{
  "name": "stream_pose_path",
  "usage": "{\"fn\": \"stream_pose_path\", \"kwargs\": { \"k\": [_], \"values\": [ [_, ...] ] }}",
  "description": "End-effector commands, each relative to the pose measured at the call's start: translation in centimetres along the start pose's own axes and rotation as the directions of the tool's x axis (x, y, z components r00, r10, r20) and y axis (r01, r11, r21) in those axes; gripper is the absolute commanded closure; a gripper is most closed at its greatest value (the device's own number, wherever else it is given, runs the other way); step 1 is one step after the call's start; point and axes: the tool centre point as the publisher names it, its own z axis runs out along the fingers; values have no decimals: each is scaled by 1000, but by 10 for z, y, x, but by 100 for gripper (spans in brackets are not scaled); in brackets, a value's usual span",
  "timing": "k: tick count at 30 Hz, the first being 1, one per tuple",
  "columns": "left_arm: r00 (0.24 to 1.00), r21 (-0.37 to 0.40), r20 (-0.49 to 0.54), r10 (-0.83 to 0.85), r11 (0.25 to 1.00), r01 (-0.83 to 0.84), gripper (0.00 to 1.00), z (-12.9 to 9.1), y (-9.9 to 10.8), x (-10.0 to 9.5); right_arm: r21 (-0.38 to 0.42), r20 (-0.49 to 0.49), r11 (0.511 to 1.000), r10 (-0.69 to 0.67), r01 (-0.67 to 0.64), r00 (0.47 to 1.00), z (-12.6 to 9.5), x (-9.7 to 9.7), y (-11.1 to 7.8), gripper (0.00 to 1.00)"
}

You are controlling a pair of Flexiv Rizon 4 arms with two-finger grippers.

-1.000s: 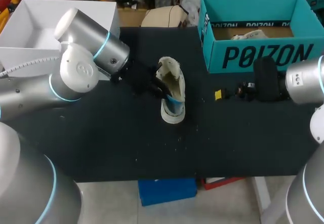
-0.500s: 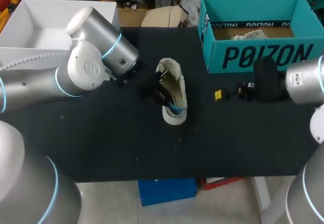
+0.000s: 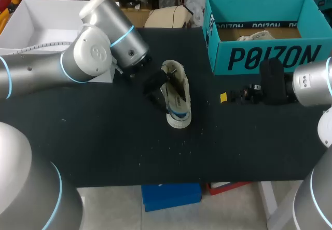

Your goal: Take the shoe out of the shoebox, open the shoe tongue, remove and reinsert the insole, then place the shoe into the shoebox

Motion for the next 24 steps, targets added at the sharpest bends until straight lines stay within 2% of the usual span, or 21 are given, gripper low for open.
{"fn": "stream_pose_path", "kwargs": {
  "k": [1,2,3,4,5,9,13,15,16,24],
  "values": [
    [1000,-20,6,14,1000,-14,0,-24,-14,1,1,0,1000,1,-1,1000,0,0,0,0],
    [1000,-25,3,20,999,-20,7,-24,-14,0,1,0,1000,1,-1,1000,0,0,0,0],
    [1000,-32,-8,27,999,-27,21,-24,-14,-1,1,0,1000,1,-1,1000,0,0,0,0],
    [999,-40,-21,31,999,-32,43,-22,-13,-2,1,0,1000,1,-1,1000,0,0,0,0],
    [999,-50,-37,37,998,-39,59,-20,-12,-3,1,0,1000,1,-1,1000,0,0,0,0],
    [992,-74,-114,57,995,-66,85,-11,-10,-5,1,0,1000,1,-1,1000,0,0,0,0],
    [986,-83,-156,61,994,-75,88,-6,-7,-3,1,0,1000,1,-1,1000,0,0,0,0],
    [982,-94,-177,60,993,-78,93,-4,-4,-2,1,0,1000,1,-1,1000,0,0,0,0],
    [980,-99,-190,60,992,-80,99,-3,-2,-1,1,0,1000,1,-1,1000,0,0,0,0],
    [969,-106,-244,47,992,-75,100,8,6,7,1,0,1000,1,-1,1000,0,0,0,0]
  ]
}}
